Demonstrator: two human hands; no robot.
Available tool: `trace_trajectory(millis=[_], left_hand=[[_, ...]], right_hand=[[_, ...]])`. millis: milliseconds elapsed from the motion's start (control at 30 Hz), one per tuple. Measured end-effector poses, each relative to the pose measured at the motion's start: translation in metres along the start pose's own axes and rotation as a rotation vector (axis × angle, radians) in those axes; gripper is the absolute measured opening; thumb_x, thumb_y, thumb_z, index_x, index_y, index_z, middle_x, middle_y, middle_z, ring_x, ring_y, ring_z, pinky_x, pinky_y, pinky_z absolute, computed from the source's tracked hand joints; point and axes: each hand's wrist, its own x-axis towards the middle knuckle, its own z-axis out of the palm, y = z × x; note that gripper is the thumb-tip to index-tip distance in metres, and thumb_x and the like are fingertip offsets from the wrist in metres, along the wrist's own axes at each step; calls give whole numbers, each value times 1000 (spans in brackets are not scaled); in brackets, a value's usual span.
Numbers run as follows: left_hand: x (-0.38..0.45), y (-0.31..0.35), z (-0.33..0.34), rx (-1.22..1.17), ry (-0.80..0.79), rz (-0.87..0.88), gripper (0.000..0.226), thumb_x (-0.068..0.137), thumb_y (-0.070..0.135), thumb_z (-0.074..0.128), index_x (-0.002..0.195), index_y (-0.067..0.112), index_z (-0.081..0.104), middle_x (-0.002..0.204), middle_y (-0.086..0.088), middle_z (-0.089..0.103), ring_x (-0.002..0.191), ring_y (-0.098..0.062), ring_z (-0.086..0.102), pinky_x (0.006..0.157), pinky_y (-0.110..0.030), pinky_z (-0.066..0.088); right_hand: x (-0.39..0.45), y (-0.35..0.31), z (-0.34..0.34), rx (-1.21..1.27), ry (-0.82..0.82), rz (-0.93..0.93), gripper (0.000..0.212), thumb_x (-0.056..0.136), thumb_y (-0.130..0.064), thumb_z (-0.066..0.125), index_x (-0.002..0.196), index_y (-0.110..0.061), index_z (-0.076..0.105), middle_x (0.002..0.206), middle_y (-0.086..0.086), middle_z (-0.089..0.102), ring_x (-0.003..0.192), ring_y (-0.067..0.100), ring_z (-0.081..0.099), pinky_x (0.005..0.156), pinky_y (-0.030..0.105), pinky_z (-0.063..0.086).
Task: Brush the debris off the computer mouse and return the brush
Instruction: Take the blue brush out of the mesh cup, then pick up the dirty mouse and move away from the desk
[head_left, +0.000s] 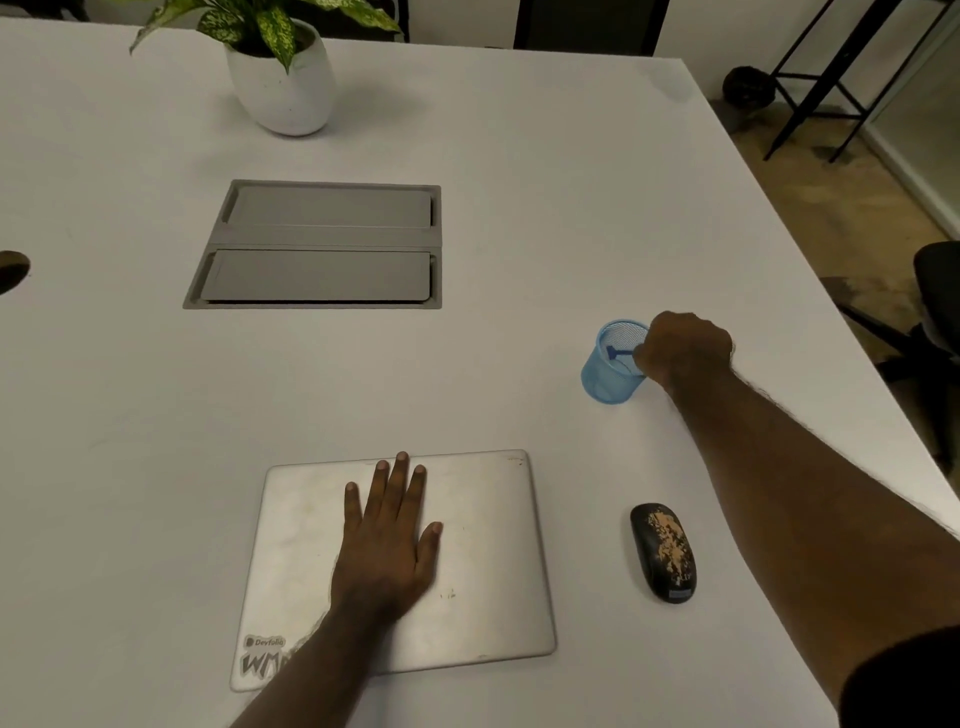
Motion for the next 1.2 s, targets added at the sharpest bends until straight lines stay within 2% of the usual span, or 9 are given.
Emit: trace_trajectory(millis=[167, 267, 400, 567, 667, 733, 867, 1000, 1200], left_hand=[[0, 2, -5, 0, -14, 5, 66, 92, 43, 35, 152, 16, 27, 163, -5, 14, 150, -25, 12, 117, -57, 11], [2, 2, -6, 1, -48, -10, 68, 92, 46, 31, 152, 15, 25, 163, -5, 11, 150, -25, 11, 117, -58, 12], [7, 15, -12, -13, -62, 4, 70, 91, 49, 30, 150, 13, 29, 162, -9, 17, 149, -29, 14, 116, -59, 12], [17, 82, -23, -275, 38, 147, 58, 85, 30, 42, 140, 12, 46, 151, -9, 39, 144, -29, 28, 118, -46, 19], [19, 141, -22, -604, -78, 94, 45, 85, 15, 48, 128, 13, 57, 135, -6, 54, 126, -23, 51, 106, -18, 32], [17, 178, -23, -770, -252, 2, 38, 88, 12, 51, 126, 14, 59, 126, -3, 59, 110, -19, 61, 89, -14, 41], [17, 221, -14, -829, -557, -252, 49, 92, 20, 53, 140, 13, 47, 133, -4, 56, 120, -18, 53, 101, -27, 41], [24, 233, -2, -922, -602, -398, 49, 87, 22, 51, 135, 10, 52, 130, -10, 60, 116, -26, 57, 102, -41, 47], [27, 244, 5, -1118, -569, -520, 32, 94, 12, 44, 119, 6, 64, 112, -14, 67, 103, -29, 64, 93, -46, 53]], right_hand=[[-16, 38, -11, 221, 104, 27, 26, 86, -32, 54, 98, -14, 69, 99, 10, 72, 89, 34, 67, 73, 31, 48], [-41, 80, -6, 645, 24, 35, 24, 91, -27, 52, 101, -16, 70, 91, 4, 74, 77, 23, 70, 75, 38, 58], [-97, 122, 23, 1012, -52, 117, 21, 94, -13, 54, 108, -9, 69, 77, 2, 71, 60, -2, 65, 53, 8, 46], [-160, 141, 78, 1206, -149, 331, 19, 97, -15, 50, 88, -17, 67, 83, 2, 71, 89, 24, 64, 66, 32, 46], [-190, 135, 102, 1353, -218, 457, 17, 98, -20, 49, 93, -20, 65, 106, 8, 70, 105, 28, 62, 80, 40, 46], [-201, 130, 113, 1454, -262, 544, 18, 100, -21, 45, 106, -15, 61, 115, 7, 67, 109, 27, 60, 86, 40, 45], [-203, 121, 122, 1514, -276, 577, 23, 101, -23, 41, 114, -13, 57, 119, 7, 65, 110, 25, 59, 85, 39, 45], [-196, 115, 125, 1525, -286, 582, 26, 102, -23, 41, 118, -9, 57, 117, 8, 66, 106, 23, 62, 73, 31, 50], [-197, 115, 131, 1582, -290, 609, 26, 102, -19, 41, 119, -7, 57, 117, 12, 65, 103, 27, 63, 79, 34, 53]])
